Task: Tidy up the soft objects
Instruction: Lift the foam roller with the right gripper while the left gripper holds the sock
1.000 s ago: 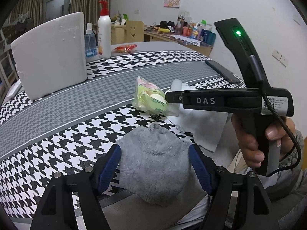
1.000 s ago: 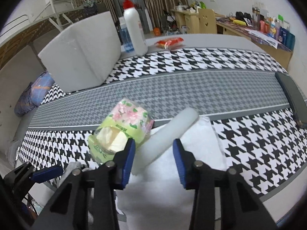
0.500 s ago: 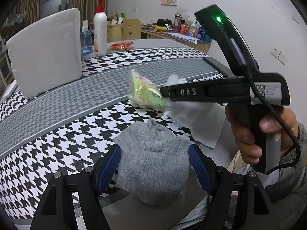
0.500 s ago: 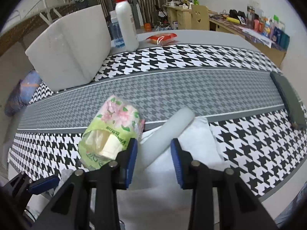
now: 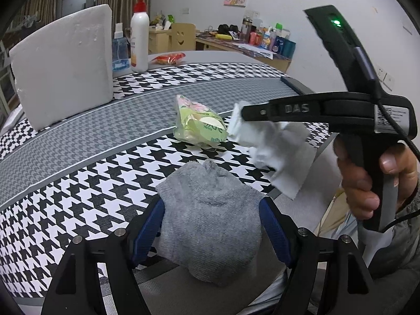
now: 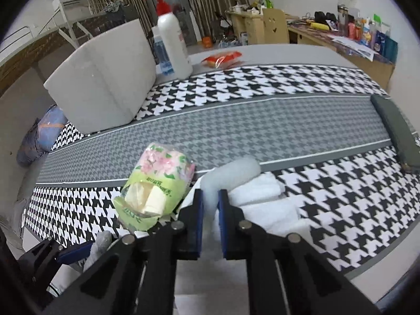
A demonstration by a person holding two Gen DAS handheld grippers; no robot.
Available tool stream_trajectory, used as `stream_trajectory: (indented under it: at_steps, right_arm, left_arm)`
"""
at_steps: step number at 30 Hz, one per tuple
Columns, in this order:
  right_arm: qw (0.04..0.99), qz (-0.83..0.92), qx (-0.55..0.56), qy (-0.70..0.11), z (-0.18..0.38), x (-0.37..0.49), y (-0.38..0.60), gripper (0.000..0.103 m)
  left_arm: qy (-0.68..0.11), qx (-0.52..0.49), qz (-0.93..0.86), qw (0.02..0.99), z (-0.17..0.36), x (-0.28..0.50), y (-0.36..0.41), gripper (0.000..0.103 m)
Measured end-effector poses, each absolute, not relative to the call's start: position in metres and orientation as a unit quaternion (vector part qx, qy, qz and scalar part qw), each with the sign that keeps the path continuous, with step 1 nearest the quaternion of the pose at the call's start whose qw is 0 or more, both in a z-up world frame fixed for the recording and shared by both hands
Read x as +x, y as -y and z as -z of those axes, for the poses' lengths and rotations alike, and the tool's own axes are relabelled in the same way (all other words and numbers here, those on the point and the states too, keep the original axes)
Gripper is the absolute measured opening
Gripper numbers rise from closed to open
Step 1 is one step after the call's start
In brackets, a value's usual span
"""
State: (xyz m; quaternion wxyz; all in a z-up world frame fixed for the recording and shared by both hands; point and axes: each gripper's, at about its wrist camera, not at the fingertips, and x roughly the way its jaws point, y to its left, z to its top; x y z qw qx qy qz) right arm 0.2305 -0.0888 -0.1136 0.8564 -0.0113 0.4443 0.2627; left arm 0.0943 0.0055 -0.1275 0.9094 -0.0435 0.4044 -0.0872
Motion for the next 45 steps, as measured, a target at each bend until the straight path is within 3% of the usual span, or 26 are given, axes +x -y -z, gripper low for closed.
stream_trajectory:
  at_steps: [12,14,16,19,21,26,28,31,34,45]
  right_arm:
    - [0.866,-0.273,0.016,-0.419,0.088,0.224,0.116,0.014]
    - [0.856,-0.29,0.034,-0.426,0.085,0.226,0.121,0.014]
    - [0.86,-0.277,0.028,-0.427,0.086,0.227,0.123,0.014]
    - [0.864,-0.266,0.02,-0.426,0.09,0.225,0.128,0.015]
    - [0.865,-0.269,0.019,-0.424,0.09,0.223,0.131,0.014]
    - [0.876,-0.263,-0.022,-0.403,0.09,0.215,0.135,0.017]
    - [0.875,-0.258,-0.045,-0.406,0.095,0.214,0.135,0.026]
    - [0.872,-0.255,-0.043,-0.415,0.102,0.215,0.138,0.026]
    - [0.865,-0.258,-0.028,-0.429,0.106,0.217,0.144,0.034]
    - [0.857,-0.231,-0.024,-0.46,0.12,0.227,0.127,0.034]
  left_arm:
    - [-0.401,-0.036,0.087,0.911,0.128,0.093,-0.001,0.076]
    - [-0.4,-0.031,0.084,0.912,0.128,0.094,0.0,0.067]
    - [-0.4,-0.022,0.073,0.914,0.128,0.097,0.0,0.045]
    - [-0.403,-0.026,0.068,0.912,0.127,0.1,-0.005,0.023]
    - [-0.404,-0.039,0.072,0.911,0.127,0.102,-0.008,0.018]
    - [-0.392,-0.051,0.069,0.916,0.121,0.099,-0.015,0.017]
    - [-0.386,-0.052,0.067,0.919,0.117,0.097,-0.017,0.017]
    - [-0.382,-0.053,0.064,0.921,0.114,0.095,-0.019,0.017]
    - [-0.379,-0.055,0.064,0.921,0.113,0.094,-0.019,0.017]
    - [-0.367,-0.059,0.063,0.926,0.107,0.084,-0.024,0.017]
